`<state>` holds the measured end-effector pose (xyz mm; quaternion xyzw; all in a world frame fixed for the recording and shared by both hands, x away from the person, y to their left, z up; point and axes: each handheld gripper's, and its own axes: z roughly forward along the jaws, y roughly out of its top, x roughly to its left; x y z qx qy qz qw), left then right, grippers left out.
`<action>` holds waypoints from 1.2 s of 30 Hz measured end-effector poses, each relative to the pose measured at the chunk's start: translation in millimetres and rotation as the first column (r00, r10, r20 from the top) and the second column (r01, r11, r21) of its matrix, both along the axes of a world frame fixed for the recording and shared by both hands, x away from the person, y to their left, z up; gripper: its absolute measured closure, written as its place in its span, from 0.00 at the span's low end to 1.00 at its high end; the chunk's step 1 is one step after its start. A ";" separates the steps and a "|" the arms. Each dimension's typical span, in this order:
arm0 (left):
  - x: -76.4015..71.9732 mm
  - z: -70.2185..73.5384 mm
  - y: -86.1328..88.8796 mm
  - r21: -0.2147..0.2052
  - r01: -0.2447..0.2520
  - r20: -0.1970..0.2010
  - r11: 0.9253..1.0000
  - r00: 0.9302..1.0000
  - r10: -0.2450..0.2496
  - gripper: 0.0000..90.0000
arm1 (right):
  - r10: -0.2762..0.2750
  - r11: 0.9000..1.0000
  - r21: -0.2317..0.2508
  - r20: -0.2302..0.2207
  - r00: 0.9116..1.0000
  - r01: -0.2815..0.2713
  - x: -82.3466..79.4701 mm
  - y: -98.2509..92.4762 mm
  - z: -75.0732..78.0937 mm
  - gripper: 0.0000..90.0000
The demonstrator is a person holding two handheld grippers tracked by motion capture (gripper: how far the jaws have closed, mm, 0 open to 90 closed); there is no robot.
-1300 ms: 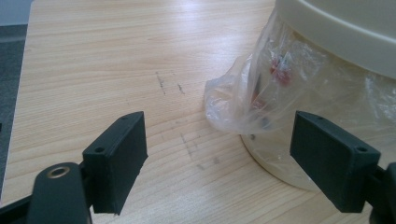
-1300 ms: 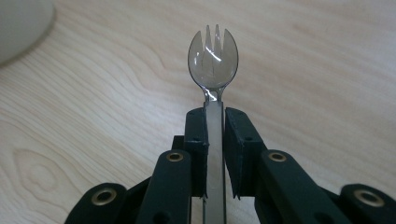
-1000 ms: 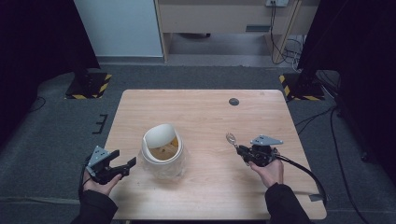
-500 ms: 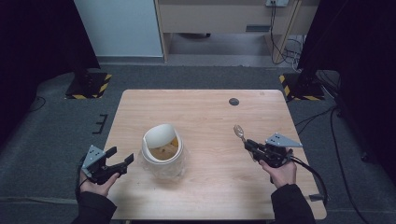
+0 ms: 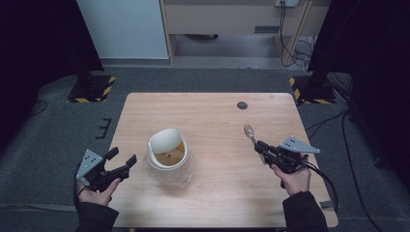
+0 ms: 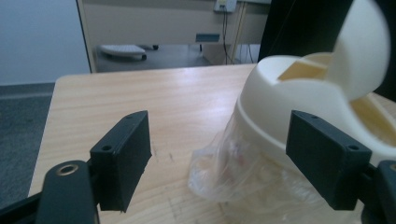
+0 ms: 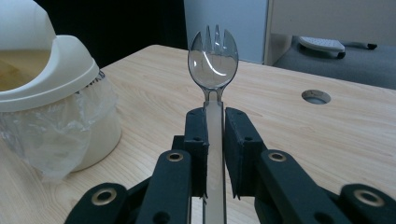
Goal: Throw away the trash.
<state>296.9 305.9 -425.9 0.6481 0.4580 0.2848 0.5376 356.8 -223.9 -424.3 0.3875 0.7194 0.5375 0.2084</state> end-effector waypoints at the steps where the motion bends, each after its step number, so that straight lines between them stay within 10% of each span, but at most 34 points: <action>1: -1.0 3.3 -1.6 -0.013 0.004 0.009 1.000 1.000 -0.004 0.25 | 0.002 1.000 -0.005 0.003 1.000 -0.002 -0.4 0.0 0.8 0.89; 17: -1.5 58.1 -59.8 -0.057 0.174 0.163 0.983 0.973 -0.163 0.26 | 0.025 0.997 0.072 0.079 0.997 -0.031 -7.4 -1.3 25.0 0.89; 36: 8.4 50.8 -132.8 -0.067 0.282 0.138 0.957 0.953 -0.271 0.36 | 0.122 0.985 0.108 0.102 0.987 -0.133 -24.9 22.9 16.3 0.89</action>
